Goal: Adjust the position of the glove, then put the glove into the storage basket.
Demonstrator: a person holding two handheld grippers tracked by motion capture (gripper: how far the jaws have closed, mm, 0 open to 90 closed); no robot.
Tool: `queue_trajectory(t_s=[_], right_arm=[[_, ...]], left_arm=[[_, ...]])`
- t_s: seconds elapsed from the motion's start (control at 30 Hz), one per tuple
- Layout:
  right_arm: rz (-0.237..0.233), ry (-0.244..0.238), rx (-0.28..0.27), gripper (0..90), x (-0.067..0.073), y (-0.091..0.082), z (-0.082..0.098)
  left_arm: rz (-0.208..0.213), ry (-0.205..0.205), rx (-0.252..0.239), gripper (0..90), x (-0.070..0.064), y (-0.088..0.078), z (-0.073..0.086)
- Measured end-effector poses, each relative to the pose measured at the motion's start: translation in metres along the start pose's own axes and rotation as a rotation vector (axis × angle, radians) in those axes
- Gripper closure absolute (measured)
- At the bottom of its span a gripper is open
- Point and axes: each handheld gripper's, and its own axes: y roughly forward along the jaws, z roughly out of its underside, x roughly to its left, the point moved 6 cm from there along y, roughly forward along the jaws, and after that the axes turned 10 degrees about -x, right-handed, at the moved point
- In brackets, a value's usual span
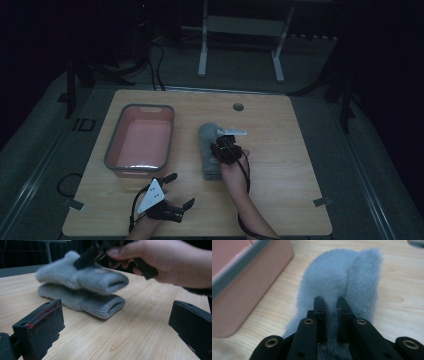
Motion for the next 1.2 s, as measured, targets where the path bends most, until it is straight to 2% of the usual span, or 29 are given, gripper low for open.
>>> queue_trajectory(t_s=[0.1,0.17,0.27,0.37,0.47,0.63,0.7,0.83,0.9,0.93,0.97,1.0,1.03,1.07,1.13,1.17,1.2], right_arm=[[0.009,-0.011,0.035,80.0,-0.003,0.009,0.013],[0.004,0.002,0.047,78.4,-0.008,0.013,0.020],[0.001,-0.001,0.052,75.4,-0.010,0.016,0.023],[-0.014,-0.016,0.061,68.0,-0.010,0.016,0.024],[-0.034,-0.014,0.051,58.2,-0.011,0.011,0.020],[-0.084,-0.055,0.028,51.7,-0.016,-0.008,0.010],[-0.100,-0.049,0.030,44.6,-0.021,-0.015,0.007],[-0.076,-0.045,0.023,27.7,-0.034,-0.025,0.006],[-0.120,-0.054,0.036,17.3,-0.036,-0.030,0.008],[-0.114,-0.057,0.044,15.8,-0.038,-0.031,0.009],[-0.119,-0.083,0.051,15.5,-0.039,-0.033,0.011],[-0.140,-0.105,0.064,13.0,-0.039,-0.035,0.013],[-0.145,-0.127,0.057,15.6,-0.040,-0.038,0.013],[-0.170,-0.147,0.057,18.3,-0.041,-0.041,0.014],[-0.182,-0.154,0.056,18.5,-0.043,-0.043,0.014],[-0.200,-0.183,-0.006,18.5,-0.048,-0.047,0.011],[-0.200,-0.183,-0.006,18.5,-0.048,-0.047,0.011]], left_arm=[[0.001,0.006,0.002,0.3,0.000,0.000,0.000],[0.002,0.002,0.004,0.3,0.000,0.000,0.000],[0.002,0.001,0.008,0.3,0.000,0.000,0.000],[0.001,0.001,0.009,0.3,0.000,0.001,0.000],[-0.004,0.003,0.011,0.3,0.001,0.001,0.000],[0.000,0.001,0.013,0.3,0.001,0.001,0.000],[-0.004,0.002,0.015,0.3,0.001,0.001,0.000],[-0.008,0.003,0.025,0.3,0.001,0.002,0.001],[-0.015,0.005,0.032,0.3,0.001,0.003,0.001],[-0.029,0.005,0.036,0.3,0.001,0.003,0.001],[-0.044,0.006,0.044,0.3,0.001,0.004,0.001],[-0.049,0.005,0.047,0.3,0.001,0.005,0.001],[-0.068,0.003,0.053,0.3,0.002,0.006,0.001],[-0.076,0.003,0.065,0.3,0.002,0.007,0.000],[-0.080,0.005,0.082,0.3,0.002,0.009,-0.002],[-0.081,0.006,0.097,0.3,0.000,0.011,-0.007],[-0.081,0.006,0.097,0.3,0.000,0.011,-0.007]])
